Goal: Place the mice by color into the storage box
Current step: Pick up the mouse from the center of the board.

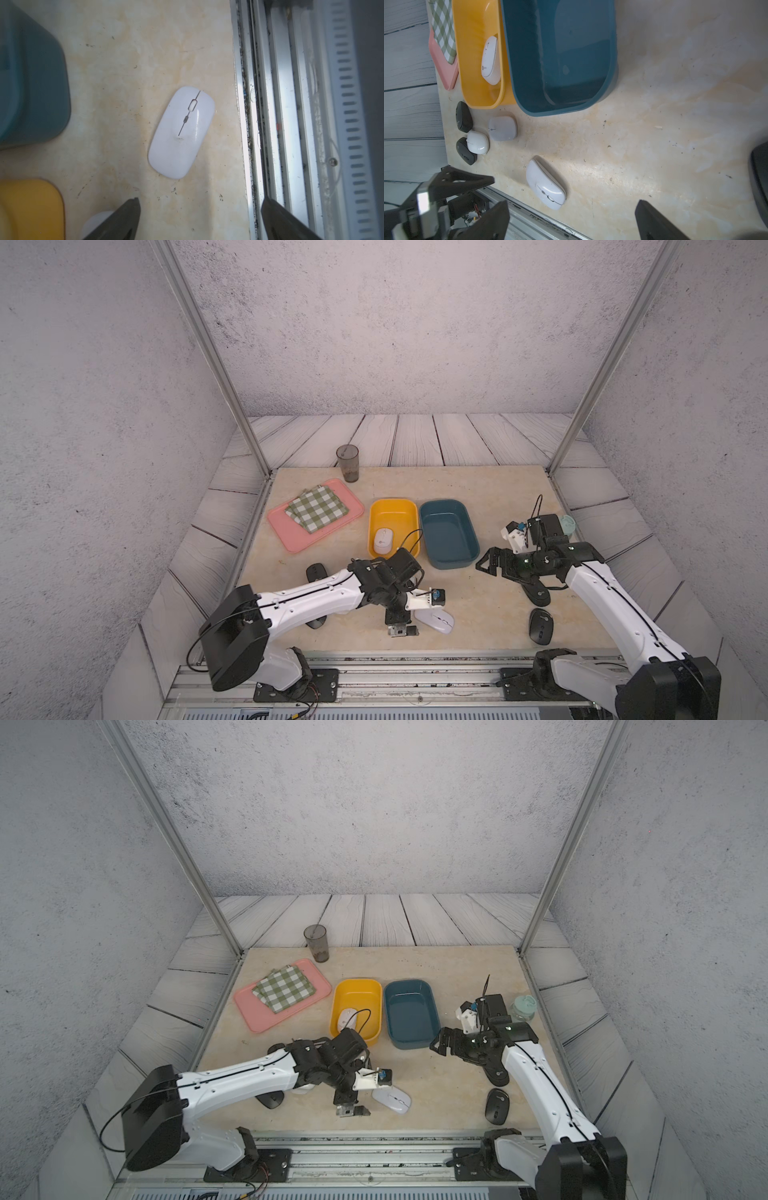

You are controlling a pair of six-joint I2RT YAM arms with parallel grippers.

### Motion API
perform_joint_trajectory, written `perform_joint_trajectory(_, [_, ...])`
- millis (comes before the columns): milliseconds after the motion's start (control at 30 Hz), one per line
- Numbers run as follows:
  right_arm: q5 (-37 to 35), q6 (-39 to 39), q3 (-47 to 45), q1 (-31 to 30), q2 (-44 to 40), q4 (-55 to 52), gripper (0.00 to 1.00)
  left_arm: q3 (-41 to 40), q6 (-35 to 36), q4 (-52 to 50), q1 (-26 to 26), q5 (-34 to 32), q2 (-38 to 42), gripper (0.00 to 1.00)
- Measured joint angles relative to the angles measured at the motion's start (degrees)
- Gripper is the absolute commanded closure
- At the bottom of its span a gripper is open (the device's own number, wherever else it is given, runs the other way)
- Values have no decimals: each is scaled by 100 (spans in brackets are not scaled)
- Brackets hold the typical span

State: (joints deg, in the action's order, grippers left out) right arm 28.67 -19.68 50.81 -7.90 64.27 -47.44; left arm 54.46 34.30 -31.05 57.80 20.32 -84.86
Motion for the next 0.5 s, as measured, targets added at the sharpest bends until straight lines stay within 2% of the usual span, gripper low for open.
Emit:
perform_joint_trajectory(167, [103, -44, 0, 22, -61, -15, 1, 328, 444, 114, 63, -254, -680, 2])
perform_joint_trajectory(500, [118, -46, 0, 48, -289, -136, 1, 748, 916, 297, 122, -398, -1453, 3])
